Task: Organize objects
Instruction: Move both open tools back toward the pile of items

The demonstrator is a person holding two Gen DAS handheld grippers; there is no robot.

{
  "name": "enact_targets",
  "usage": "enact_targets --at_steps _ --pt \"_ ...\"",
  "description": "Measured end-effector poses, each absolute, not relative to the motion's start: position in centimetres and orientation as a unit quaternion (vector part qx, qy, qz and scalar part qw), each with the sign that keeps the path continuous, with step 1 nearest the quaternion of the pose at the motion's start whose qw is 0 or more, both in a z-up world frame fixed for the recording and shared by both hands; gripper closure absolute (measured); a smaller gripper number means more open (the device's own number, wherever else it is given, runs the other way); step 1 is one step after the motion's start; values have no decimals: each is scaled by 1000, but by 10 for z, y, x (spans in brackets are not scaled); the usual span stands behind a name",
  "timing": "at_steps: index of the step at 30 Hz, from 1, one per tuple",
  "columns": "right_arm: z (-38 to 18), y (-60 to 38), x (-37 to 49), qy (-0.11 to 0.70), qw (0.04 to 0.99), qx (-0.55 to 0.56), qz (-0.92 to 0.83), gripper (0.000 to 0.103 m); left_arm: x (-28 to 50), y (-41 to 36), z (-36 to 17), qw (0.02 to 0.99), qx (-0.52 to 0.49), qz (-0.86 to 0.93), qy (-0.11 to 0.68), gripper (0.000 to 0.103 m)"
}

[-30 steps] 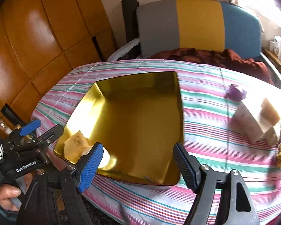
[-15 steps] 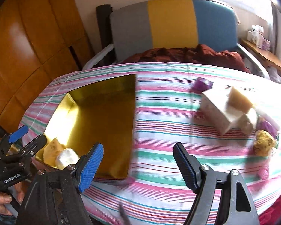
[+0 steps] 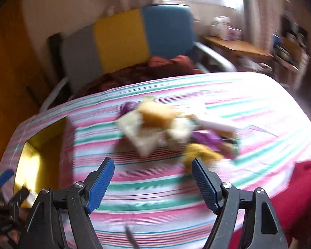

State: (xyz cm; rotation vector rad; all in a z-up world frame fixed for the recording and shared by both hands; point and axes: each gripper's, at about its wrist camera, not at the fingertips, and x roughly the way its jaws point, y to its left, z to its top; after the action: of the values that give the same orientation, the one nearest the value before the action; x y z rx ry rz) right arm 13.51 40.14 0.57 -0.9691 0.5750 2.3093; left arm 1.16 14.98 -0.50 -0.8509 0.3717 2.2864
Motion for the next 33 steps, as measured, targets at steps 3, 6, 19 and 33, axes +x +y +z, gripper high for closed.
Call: enact_targets --at_steps 3,6,19,33 --pt "7 433 163 252 317 -344 847 25 21 172 -8 355 -324 863 158 6" --pt "6 457 183 283 342 -330 833 24 28 195 -12 382 -326 848 170 6" --pt "-4 496 218 319 353 -318 821 24 27 302 -29 489 -371 772 163 15" --pt "-23 510 229 298 326 -351 826 24 19 417 -61 554 -447 693 113 25"
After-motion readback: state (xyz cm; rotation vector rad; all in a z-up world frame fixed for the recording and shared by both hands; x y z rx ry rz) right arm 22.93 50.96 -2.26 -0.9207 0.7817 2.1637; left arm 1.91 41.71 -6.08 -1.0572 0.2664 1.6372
